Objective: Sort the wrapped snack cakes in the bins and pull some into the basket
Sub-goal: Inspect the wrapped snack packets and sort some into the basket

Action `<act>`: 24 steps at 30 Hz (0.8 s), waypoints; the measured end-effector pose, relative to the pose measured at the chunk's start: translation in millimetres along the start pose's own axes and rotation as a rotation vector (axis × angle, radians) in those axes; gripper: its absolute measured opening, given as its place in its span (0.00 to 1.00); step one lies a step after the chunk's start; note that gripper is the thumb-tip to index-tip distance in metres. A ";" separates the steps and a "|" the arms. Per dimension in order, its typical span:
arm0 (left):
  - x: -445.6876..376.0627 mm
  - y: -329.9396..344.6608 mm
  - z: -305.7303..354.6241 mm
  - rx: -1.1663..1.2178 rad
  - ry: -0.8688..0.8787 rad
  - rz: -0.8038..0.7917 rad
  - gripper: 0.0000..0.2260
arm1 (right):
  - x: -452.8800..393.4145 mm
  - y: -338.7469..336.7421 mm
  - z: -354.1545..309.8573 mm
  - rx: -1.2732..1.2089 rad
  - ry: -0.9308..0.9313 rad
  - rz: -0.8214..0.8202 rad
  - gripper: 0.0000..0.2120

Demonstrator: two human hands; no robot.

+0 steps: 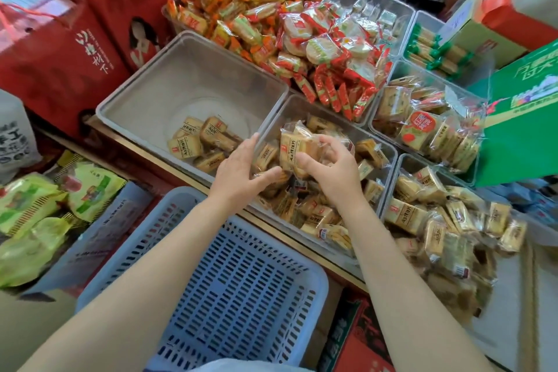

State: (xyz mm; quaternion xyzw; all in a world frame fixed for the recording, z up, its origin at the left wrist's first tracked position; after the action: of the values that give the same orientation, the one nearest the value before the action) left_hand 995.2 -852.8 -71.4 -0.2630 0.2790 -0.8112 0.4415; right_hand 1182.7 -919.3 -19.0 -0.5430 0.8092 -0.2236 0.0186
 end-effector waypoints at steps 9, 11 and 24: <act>102.7 10.8 21.2 0.793 -0.178 -0.062 0.36 | 121.3 42.6 10.9 -0.661 0.264 -0.139 0.17; 123.6 11.5 23.1 0.943 -0.165 -0.064 0.24 | 147.5 55.5 15.5 -0.684 0.288 -0.204 0.17; 207.6 15.4 -4.5 1.111 -0.296 -0.194 0.29 | 219.2 57.0 27.2 -0.441 0.212 -0.403 0.23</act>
State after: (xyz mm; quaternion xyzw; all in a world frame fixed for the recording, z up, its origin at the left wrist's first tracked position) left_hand 902.9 -1038.0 -47.7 -0.1268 -0.2785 -0.8271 0.4714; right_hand 1050.7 -1105.3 -18.6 -0.6570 0.7117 -0.0971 -0.2287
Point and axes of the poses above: each hand's wrist, its own x-axis away from the middle knuckle, its own y-axis out of the palm, z = x × y, the point moved 6 cm from there along -x, towards the middle knuckle, and after that the axes turned 3 degrees about -x, right-handed, at the moved point
